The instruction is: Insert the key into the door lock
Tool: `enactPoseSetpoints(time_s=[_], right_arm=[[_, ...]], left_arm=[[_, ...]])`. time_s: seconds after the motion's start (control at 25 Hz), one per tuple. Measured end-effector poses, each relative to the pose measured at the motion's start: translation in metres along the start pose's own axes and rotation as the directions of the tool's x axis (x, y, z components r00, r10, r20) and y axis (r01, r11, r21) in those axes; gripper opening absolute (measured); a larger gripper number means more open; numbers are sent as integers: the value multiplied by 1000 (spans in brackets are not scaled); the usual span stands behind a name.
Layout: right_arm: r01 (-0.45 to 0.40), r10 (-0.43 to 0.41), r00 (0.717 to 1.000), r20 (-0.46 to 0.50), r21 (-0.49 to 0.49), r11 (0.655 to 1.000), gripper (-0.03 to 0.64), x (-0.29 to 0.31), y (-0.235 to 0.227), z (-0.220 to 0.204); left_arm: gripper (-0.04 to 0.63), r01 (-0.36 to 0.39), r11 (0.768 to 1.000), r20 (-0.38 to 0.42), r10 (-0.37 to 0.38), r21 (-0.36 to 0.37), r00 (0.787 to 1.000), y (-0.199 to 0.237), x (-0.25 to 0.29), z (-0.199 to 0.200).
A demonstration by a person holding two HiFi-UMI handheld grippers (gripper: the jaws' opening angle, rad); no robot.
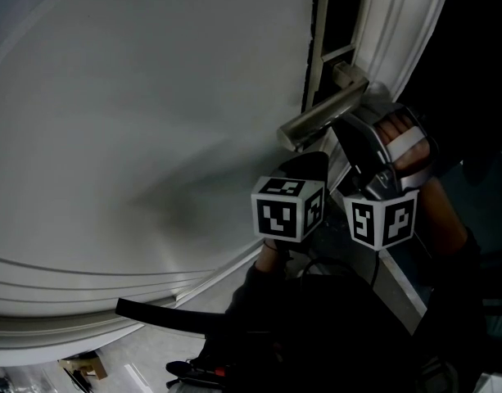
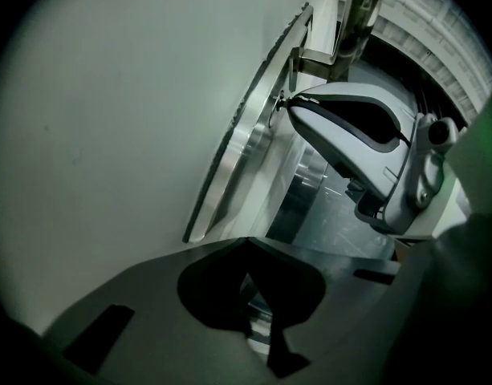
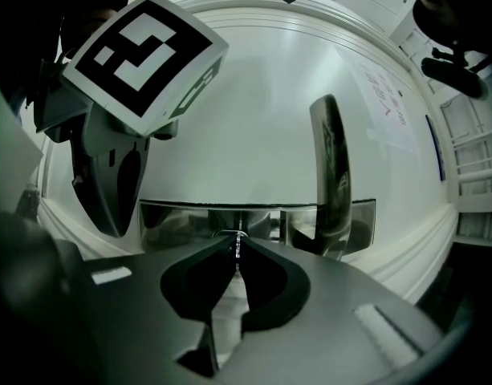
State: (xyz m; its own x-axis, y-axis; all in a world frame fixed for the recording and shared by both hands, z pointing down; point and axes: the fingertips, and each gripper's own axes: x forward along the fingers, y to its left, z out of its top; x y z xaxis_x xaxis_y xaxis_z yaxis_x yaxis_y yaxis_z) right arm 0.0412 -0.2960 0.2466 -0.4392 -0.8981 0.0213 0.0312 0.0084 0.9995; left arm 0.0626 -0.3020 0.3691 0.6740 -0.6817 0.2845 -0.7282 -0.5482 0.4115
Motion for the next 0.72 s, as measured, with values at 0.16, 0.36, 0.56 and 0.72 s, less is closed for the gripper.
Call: enactPoseSetpoints(time_s=[0.16,0.36,0.56,0.72], right_arm=[[-4,4,1000,-10,4,1000,12,0,0,0],[-13,14,999,-38,28,1000,14,2,1,0],[18,-17,999,-31,32,999,14,3,1,1],[20,-19,1000,-12,87,996,17,1,0,2]], left_arm=[[0,0,1000,-2,0,0,1000,0,0,-1],[0,2,1000,-3,-2,-1,1000,-1,1,-2],[0,0,1000,-4,0,-10,1000,0,-1,-4],[0,-1,1000,-7,1,-16,1000,2,-1,-7]])
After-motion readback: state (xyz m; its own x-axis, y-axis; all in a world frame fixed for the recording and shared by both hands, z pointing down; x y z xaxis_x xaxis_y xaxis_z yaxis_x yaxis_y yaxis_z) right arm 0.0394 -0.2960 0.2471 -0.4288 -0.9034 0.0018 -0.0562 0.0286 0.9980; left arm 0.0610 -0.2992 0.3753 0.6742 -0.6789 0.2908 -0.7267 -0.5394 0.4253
